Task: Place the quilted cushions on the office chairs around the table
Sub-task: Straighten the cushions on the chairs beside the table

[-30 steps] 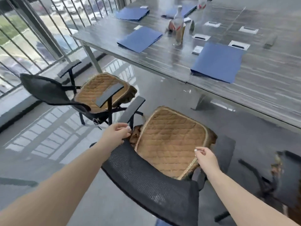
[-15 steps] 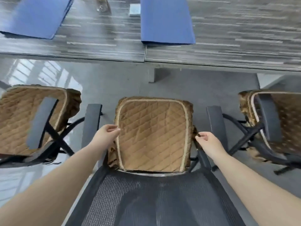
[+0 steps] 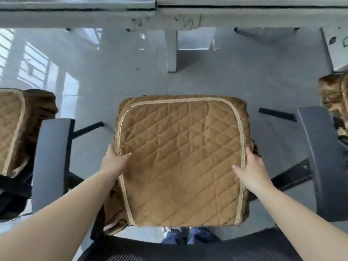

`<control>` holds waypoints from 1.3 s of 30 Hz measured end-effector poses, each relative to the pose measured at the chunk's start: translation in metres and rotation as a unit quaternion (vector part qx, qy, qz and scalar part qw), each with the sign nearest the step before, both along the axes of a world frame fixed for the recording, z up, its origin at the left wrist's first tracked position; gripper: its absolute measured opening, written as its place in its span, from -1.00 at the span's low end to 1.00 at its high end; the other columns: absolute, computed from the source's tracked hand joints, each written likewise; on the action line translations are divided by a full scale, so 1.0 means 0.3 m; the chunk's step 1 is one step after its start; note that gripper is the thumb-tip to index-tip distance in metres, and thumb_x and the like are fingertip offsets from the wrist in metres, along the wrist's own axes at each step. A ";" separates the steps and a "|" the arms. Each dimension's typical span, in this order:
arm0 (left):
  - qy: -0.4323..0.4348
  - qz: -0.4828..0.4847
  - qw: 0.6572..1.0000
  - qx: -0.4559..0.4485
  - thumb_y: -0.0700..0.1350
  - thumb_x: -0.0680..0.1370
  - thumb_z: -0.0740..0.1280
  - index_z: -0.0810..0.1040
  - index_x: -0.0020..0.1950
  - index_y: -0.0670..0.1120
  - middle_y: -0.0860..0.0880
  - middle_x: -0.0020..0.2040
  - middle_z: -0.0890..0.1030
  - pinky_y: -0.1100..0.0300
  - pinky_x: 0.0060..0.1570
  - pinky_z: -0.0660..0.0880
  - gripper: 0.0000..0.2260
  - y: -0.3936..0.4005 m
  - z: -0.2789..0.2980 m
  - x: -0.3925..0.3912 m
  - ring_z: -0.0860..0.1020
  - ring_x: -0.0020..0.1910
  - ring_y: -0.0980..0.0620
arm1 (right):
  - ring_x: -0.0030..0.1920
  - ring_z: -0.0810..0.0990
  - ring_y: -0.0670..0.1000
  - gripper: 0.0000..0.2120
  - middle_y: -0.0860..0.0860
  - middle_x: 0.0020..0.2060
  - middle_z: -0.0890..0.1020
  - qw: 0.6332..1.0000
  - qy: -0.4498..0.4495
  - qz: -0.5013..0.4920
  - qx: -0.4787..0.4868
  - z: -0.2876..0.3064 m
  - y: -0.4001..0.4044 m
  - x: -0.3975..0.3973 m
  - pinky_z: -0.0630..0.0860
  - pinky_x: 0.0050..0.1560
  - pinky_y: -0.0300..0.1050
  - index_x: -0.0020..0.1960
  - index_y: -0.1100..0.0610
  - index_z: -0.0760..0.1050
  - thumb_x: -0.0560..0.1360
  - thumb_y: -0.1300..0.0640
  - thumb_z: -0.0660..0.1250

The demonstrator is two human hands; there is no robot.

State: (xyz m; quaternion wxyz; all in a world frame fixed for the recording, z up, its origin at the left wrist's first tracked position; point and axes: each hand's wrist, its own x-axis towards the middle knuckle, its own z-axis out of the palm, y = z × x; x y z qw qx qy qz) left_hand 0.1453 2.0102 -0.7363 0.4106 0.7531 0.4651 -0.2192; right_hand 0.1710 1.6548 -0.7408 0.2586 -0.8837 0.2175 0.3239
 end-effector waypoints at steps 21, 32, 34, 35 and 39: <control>0.078 -0.036 0.995 0.053 0.01 0.47 0.43 -0.02 0.59 -0.01 -0.27 0.48 0.23 -0.11 0.40 0.24 -0.16 -0.033 -0.130 -0.028 0.27 0.42 -0.31 | 0.22 0.48 0.27 -0.20 0.25 0.36 0.30 0.998 -0.021 -0.023 -0.047 -0.088 -0.030 0.070 0.45 0.13 0.05 0.57 0.02 -0.06 0.50 0.05 0.34; 0.035 0.007 0.999 -0.034 0.01 0.48 0.40 0.10 0.57 0.02 -0.10 0.50 0.32 0.00 0.36 0.33 -0.26 -0.065 -0.003 -0.064 0.35 0.42 -0.15 | 0.42 0.30 0.19 -0.22 0.16 0.49 0.21 1.000 0.013 -0.001 0.008 -0.027 -0.047 0.045 0.30 0.35 0.09 0.57 0.03 -0.04 0.51 0.06 0.34; 0.018 0.039 0.996 -0.079 0.04 0.45 0.42 0.17 0.55 0.01 -0.08 0.49 0.33 -0.02 0.37 0.34 -0.27 -0.093 0.112 -0.114 0.38 0.41 -0.13 | 0.42 0.31 0.17 -0.26 0.15 0.48 0.24 0.999 0.018 0.005 0.026 0.037 -0.044 -0.008 0.30 0.34 0.07 0.57 0.04 -0.01 0.52 0.07 0.33; 0.011 0.056 0.993 -0.105 0.06 0.43 0.43 0.20 0.54 0.00 -0.07 0.48 0.34 -0.02 0.38 0.33 -0.26 -0.111 0.154 -0.142 0.39 0.40 -0.12 | 0.42 0.33 0.15 -0.27 0.14 0.47 0.28 0.999 0.025 0.004 0.039 0.070 -0.048 -0.040 0.32 0.33 0.06 0.57 0.04 0.01 0.52 0.07 0.32; 0.006 0.143 0.967 -0.210 -0.02 0.55 0.36 0.32 0.48 -0.05 -0.05 0.41 0.44 0.01 0.37 0.31 -0.47 -0.142 0.367 -0.245 0.47 0.33 -0.04 | 0.24 0.49 0.01 -0.39 0.02 0.26 0.53 0.994 0.038 -0.018 0.105 0.272 0.007 -0.140 0.37 0.20 -0.05 0.54 0.05 0.14 0.56 0.10 0.28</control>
